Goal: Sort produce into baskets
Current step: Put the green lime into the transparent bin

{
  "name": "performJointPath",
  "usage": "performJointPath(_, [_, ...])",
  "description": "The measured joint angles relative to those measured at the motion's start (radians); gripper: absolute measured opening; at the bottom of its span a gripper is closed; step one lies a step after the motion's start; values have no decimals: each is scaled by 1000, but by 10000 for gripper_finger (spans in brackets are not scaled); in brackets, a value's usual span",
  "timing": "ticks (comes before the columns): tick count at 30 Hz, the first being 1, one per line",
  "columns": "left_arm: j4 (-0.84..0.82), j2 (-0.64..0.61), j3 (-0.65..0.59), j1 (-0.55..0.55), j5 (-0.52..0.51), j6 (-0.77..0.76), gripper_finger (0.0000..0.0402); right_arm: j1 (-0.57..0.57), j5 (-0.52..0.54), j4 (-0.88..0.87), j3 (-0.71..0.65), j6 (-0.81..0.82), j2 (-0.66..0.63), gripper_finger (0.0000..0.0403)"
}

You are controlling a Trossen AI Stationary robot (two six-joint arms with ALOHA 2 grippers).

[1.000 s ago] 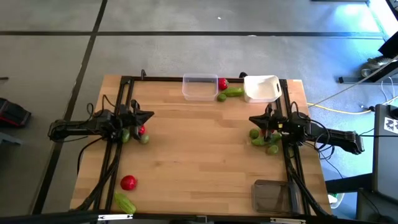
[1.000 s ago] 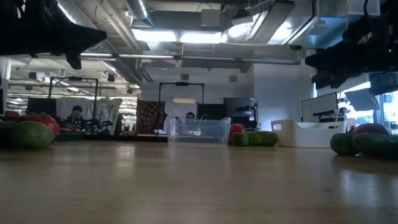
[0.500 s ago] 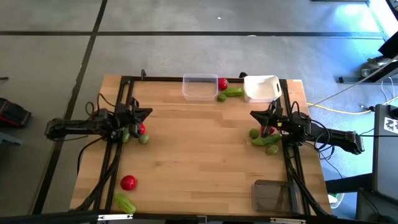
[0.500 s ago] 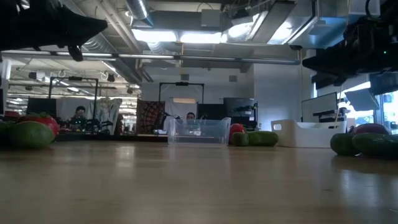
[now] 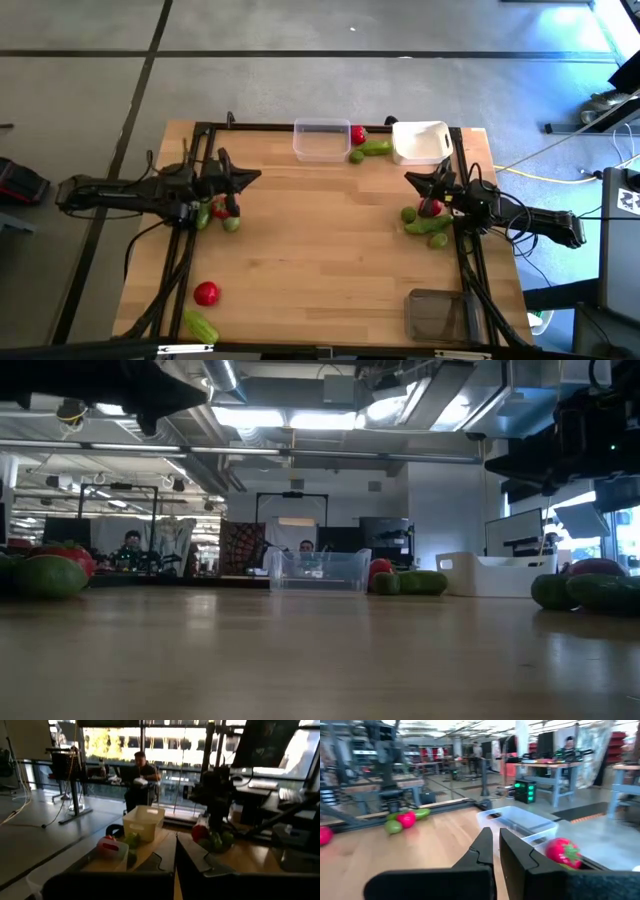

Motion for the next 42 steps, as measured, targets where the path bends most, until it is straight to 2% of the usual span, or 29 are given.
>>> performJointPath(2, [-61,40,49,0,0,-1,4,0,9,0,0,-4,0,19])
performJointPath(5, [-63,86,78,0,0,-22,4,0,9,0,0,-4,0,19])
performJointPath(16, [-27,142,80,16,-10,-13,4,0,19,-3,1,-6,0,19])
performJointPath(22, [-27,168,80,15,27,-30,10,0,-1,26,2,78,0,19])
performJointPath(25, [-27,178,80,15,43,-27,45,0,-34,23,2,81,0,19])
performJointPath(30, [-56,181,83,15,44,-31,139,0,-79,23,2,81,0,19])
performJointPath(35, [-289,194,161,4,56,-76,217,1,-129,23,2,84,0,19])
performJointPath(38, [-415,204,208,-30,69,-132,241,1,-142,23,2,84,1,19])
performJointPath(42, [-487,224,237,-87,69,-215,248,1,-142,24,2,77,12,19])
